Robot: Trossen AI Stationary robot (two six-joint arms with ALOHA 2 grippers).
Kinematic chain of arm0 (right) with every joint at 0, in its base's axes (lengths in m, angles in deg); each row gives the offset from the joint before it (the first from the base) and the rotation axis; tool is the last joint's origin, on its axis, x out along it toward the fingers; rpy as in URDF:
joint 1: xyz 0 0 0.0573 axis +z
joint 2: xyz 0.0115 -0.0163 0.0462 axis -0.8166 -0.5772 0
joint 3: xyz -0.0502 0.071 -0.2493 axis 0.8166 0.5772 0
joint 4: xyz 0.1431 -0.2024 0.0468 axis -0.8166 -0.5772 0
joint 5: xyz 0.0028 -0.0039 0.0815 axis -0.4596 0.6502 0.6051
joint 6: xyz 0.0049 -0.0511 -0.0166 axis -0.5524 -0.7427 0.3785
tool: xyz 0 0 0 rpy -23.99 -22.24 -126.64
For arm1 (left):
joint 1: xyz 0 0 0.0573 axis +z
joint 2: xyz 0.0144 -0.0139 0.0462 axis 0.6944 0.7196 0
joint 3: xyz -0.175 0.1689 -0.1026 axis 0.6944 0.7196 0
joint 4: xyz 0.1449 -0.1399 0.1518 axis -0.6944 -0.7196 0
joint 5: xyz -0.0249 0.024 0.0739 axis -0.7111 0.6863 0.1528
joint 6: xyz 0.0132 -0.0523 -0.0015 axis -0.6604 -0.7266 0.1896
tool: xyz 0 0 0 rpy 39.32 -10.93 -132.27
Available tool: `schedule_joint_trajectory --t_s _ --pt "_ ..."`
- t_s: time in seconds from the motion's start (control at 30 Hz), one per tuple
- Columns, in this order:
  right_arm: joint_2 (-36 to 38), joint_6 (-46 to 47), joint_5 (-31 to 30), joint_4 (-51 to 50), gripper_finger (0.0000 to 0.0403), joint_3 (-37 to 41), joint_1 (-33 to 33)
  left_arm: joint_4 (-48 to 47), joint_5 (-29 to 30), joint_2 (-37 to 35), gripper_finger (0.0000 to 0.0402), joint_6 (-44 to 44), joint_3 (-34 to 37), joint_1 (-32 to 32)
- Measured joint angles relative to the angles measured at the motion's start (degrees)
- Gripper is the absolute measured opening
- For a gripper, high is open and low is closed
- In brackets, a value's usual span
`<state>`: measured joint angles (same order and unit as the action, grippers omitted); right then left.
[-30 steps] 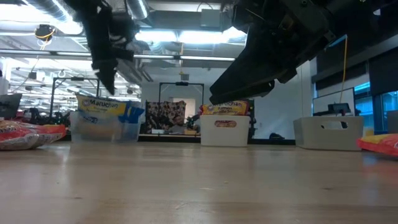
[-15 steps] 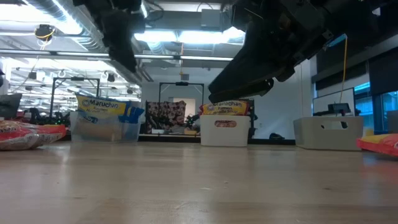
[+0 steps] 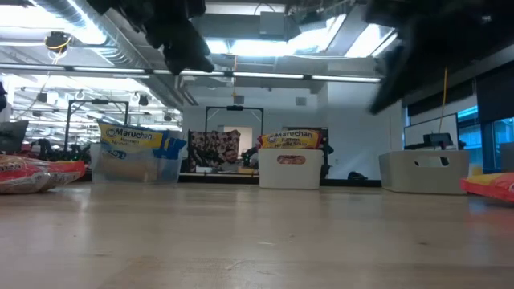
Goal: Sort Maruchan noodles
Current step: Put the orange noodle pack into the gray bin
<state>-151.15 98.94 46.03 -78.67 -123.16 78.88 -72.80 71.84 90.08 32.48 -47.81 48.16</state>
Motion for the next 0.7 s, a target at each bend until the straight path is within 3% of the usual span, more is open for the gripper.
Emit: schedule_joint_trajectory --t_s 0.23,0.43,0.7 --pt "11.3 22.92 -0.52 -22.9 0.0179 3.78 6.37 15.81 4.47 3.31 0.0184 -1.31 6.25 -8.47" --pt "15.84 39.23 3.1 -39.0 0.0179 7.13 11.32 19.85 6.6 7.77 0.0184 -2.25 7.07 -11.27" --pt "15.35 41.52 15.62 -35.99 0.0179 15.79 11.86 21.43 7.19 15.08 0.0184 -2.82 7.11 -13.37"
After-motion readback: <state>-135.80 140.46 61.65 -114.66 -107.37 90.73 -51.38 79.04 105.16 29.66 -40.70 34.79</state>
